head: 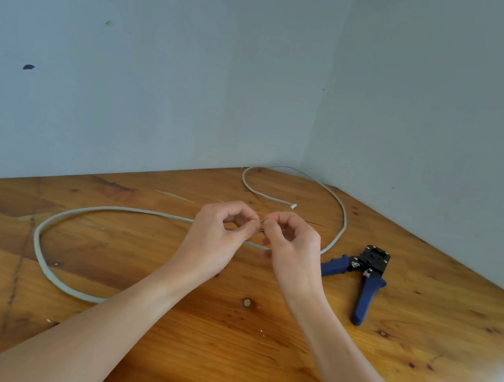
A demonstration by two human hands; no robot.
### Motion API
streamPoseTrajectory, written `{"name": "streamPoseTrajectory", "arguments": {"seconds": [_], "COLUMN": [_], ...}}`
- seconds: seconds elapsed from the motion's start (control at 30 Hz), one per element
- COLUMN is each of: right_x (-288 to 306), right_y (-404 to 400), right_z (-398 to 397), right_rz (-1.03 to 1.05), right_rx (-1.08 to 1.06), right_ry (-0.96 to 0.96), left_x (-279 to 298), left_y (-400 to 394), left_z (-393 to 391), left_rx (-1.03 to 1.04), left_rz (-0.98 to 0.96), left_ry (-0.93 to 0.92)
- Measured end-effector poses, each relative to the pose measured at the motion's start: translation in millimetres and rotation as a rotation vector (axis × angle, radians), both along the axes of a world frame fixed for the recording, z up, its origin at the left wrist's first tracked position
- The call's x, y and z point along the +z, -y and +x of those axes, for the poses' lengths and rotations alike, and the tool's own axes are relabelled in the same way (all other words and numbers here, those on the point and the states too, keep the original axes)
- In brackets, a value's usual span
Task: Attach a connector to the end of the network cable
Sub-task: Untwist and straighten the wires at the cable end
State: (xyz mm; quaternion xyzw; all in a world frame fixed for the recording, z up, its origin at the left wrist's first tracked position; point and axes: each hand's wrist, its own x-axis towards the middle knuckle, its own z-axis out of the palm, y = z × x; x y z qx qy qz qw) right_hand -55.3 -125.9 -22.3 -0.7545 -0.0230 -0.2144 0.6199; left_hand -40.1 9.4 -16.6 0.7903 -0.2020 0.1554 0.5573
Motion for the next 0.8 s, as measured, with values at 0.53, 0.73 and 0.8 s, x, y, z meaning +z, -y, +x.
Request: {"name": "streamPoseTrajectory", "arguments": {"seconds": [0.53, 0.73, 0.8], "right_x": [0.2, -5.2, -5.6], "right_y": [5.6, 5.6, 5.3], "right_z": [4.0, 7.2, 7.0], "right_rz": [-0.296, -0.466, -0.512], "right_rx": [-0.010, -0.128, -0.159], "right_ry": [0.061, 0.121, 0.147], "left_x": [-1.5, -1.9, -3.0], "left_y": [0.2, 0.1, 0.5], "left_z": [2.7, 2.9, 3.3], "left_rx": [0.056, 0.086, 0.103], "left_rz": [0.075, 0.111, 0.114], "left_ry": [0.015, 0.002, 0.007]}}
